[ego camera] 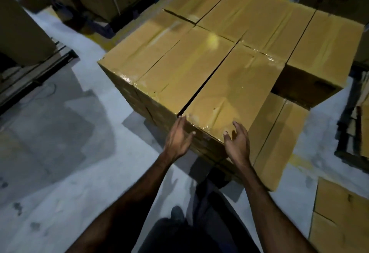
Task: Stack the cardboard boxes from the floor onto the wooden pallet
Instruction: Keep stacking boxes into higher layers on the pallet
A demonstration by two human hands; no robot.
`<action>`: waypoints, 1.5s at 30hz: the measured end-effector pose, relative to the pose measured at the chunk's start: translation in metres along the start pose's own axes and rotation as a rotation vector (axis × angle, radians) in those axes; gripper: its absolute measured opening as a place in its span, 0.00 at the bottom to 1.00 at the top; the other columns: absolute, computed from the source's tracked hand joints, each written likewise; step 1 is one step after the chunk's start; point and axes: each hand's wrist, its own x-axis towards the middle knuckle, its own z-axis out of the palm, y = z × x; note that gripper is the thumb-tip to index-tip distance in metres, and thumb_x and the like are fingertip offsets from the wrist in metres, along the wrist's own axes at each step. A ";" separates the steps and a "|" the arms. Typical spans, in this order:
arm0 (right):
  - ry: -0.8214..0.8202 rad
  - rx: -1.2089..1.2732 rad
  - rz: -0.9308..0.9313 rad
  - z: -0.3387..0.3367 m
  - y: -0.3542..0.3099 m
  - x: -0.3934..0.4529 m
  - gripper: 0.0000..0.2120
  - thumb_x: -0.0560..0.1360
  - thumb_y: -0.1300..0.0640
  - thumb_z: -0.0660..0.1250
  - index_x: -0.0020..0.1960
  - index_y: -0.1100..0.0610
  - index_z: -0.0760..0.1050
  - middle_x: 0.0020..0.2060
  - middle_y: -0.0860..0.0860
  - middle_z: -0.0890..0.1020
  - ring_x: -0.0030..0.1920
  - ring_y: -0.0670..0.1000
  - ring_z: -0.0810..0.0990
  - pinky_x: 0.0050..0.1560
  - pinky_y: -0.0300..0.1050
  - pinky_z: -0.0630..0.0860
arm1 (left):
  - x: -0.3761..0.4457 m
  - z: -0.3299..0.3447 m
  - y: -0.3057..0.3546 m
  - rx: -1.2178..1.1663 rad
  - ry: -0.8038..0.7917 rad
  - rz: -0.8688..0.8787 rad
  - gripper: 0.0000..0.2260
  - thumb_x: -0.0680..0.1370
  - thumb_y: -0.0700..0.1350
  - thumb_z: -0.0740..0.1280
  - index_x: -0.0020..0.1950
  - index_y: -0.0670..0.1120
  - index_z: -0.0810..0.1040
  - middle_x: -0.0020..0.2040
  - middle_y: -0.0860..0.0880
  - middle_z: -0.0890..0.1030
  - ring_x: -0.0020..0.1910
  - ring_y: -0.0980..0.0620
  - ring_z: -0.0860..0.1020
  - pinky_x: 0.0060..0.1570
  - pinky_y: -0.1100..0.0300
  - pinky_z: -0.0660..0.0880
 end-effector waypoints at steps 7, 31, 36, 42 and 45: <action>0.073 -0.015 0.302 0.014 0.036 -0.013 0.34 0.79 0.58 0.71 0.81 0.57 0.60 0.75 0.60 0.71 0.72 0.64 0.74 0.68 0.54 0.74 | 0.038 -0.028 -0.035 -0.112 -0.118 -0.267 0.42 0.78 0.32 0.69 0.86 0.43 0.49 0.86 0.43 0.50 0.84 0.40 0.54 0.81 0.46 0.58; -0.052 0.209 0.398 0.025 0.059 0.000 0.26 0.81 0.64 0.67 0.77 0.54 0.69 0.66 0.52 0.79 0.66 0.57 0.78 0.65 0.49 0.74 | 0.060 -0.013 -0.050 -0.310 -0.120 -0.359 0.33 0.84 0.32 0.59 0.86 0.54 0.56 0.73 0.53 0.72 0.34 0.55 0.72 0.28 0.67 0.74; -0.051 0.122 0.424 0.014 0.051 -0.019 0.36 0.83 0.60 0.67 0.85 0.55 0.53 0.80 0.58 0.67 0.77 0.63 0.69 0.73 0.56 0.70 | 0.050 -0.011 -0.081 -0.365 -0.089 -0.311 0.32 0.83 0.33 0.62 0.84 0.54 0.63 0.75 0.50 0.75 0.50 0.40 0.83 0.53 0.51 0.83; -0.075 0.069 0.415 0.013 0.057 -0.054 0.37 0.83 0.58 0.68 0.86 0.54 0.52 0.80 0.58 0.66 0.77 0.63 0.68 0.74 0.56 0.69 | -0.025 -0.030 -0.076 -0.404 -0.072 -0.346 0.41 0.77 0.25 0.62 0.85 0.52 0.58 0.83 0.49 0.62 0.59 0.49 0.80 0.50 0.54 0.84; -0.100 0.061 0.377 0.021 0.054 -0.077 0.36 0.83 0.58 0.68 0.85 0.54 0.54 0.80 0.57 0.66 0.78 0.62 0.68 0.76 0.55 0.69 | -0.067 -0.029 -0.080 -0.483 -0.056 -0.330 0.41 0.77 0.25 0.63 0.86 0.52 0.58 0.78 0.55 0.70 0.61 0.55 0.78 0.64 0.51 0.78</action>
